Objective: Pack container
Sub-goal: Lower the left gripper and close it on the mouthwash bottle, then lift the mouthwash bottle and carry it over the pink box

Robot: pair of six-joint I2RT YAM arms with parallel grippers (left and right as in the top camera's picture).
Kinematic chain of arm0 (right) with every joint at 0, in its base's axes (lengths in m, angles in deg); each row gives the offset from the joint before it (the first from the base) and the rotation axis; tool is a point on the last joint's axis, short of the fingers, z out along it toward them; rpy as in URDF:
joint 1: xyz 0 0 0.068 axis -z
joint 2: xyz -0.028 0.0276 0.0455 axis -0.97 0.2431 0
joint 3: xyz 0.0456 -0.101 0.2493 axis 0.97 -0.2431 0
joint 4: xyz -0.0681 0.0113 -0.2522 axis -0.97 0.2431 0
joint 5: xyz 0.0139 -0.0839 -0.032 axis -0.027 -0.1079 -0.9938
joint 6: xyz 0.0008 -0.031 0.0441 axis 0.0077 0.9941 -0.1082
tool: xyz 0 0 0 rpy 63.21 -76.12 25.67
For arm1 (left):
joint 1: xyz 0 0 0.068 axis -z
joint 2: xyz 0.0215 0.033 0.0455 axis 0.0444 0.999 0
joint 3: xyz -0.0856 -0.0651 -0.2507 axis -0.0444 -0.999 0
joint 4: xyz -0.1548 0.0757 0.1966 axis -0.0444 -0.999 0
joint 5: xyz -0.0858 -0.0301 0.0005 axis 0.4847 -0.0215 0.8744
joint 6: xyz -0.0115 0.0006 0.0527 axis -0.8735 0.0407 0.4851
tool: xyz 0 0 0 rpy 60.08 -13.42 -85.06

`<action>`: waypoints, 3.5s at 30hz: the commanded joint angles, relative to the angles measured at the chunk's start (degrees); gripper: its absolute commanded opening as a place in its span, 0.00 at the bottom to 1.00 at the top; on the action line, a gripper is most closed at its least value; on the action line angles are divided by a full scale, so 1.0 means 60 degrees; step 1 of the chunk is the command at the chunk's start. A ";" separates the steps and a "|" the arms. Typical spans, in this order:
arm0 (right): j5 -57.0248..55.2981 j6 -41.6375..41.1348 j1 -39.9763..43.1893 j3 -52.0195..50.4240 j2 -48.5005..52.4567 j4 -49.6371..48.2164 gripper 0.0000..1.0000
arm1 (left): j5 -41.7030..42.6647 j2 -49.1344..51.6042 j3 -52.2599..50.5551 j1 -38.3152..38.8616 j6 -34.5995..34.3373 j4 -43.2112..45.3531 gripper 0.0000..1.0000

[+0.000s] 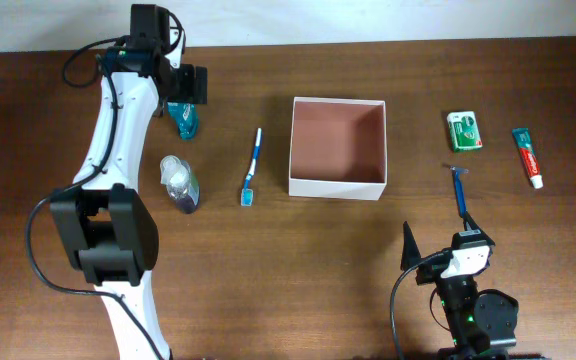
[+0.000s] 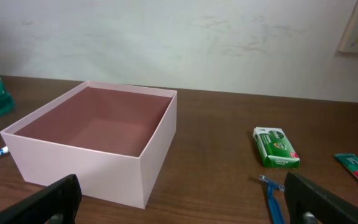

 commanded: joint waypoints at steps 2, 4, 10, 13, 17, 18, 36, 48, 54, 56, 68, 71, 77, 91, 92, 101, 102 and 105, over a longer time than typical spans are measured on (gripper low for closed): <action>0.0084 0.0062 -0.0051 -0.0087 -0.0098 -0.0022 0.98 | 0.0135 0.0291 -0.0076 0.0000 0.0178 -0.0109 1.00; 0.0084 0.0062 -0.0051 -0.0087 -0.0098 -0.0022 0.99 | 0.0135 0.0375 -0.0076 0.0000 0.0178 -0.0095 1.00; 0.0084 0.0062 -0.0051 -0.0087 -0.0098 -0.0022 0.99 | 0.0131 0.0557 -0.0076 0.0000 0.0182 -0.0095 1.00; 0.0084 0.0062 -0.0051 -0.0087 -0.0098 -0.0022 0.99 | 0.0131 0.0561 -0.0076 -0.0011 0.0182 -0.0095 1.00; 0.0084 0.0062 -0.0051 -0.0087 -0.0098 -0.0022 0.99 | 0.0127 0.0561 -0.0076 -0.0011 0.0186 -0.0033 1.00; 0.0084 0.0062 -0.0051 -0.0087 -0.0098 -0.0022 0.99 | 0.0102 0.0561 -0.0076 -0.0011 0.0186 -0.0011 1.00; 0.0084 0.0062 -0.0047 -0.0087 -0.0098 -0.0022 0.99 | -0.0368 0.0565 -0.0076 -0.0018 0.0182 0.0004 0.77; 0.0084 0.0062 -0.0051 -0.0087 -0.0098 -0.0022 0.99 | -0.0375 0.0565 -0.0076 -0.0018 0.0186 -0.0066 0.41; 0.0084 0.0062 -0.0051 -0.0087 -0.0098 -0.0022 0.99 | -0.0375 0.0565 -0.0073 -0.0018 0.0186 -0.0062 0.27; 0.0084 0.0062 -0.0051 -0.0087 -0.0098 -0.0022 0.98 | -0.0379 0.0565 -0.0033 -0.0018 0.0186 -0.0066 0.23; 0.0084 0.0062 -0.0051 -0.0087 -0.0098 -0.0022 0.99 | -0.0364 0.0565 0.2109 0.0011 0.0182 -0.0994 0.19; 0.0084 0.0062 -0.0051 -0.0087 -0.0098 -0.0022 0.99 | -0.0321 0.0565 0.3246 0.0036 0.0182 -0.1519 0.15; 0.0084 0.0062 -0.0051 -0.0087 -0.0098 -0.0022 0.99 | 0.0678 0.0565 0.5599 0.0259 0.0178 -0.2517 0.14; 0.0084 0.0062 -0.0051 -0.0087 -0.0098 -0.0022 0.99 | 0.2175 0.0565 0.7777 0.2310 0.0178 -0.4065 0.14; 0.0084 0.0062 -0.0051 -0.0087 -0.0098 -0.0022 0.99 | 0.2171 0.0565 0.7774 0.2473 0.0178 -0.4153 0.14; 0.0084 0.0062 -0.0051 -0.0087 -0.0098 -0.0022 0.98 | 0.2131 0.0703 0.7774 0.3486 0.0175 -0.4925 0.14; 0.0084 0.0062 -0.0051 -0.0087 -0.0098 -0.0022 0.98 | 0.2135 0.0787 0.7770 0.3523 0.0171 -0.4932 0.14; 0.0084 0.0062 -0.0051 -0.0087 -0.0098 -0.0022 0.99 | 0.2138 0.1126 0.7759 0.3570 -0.0058 -0.4954 0.14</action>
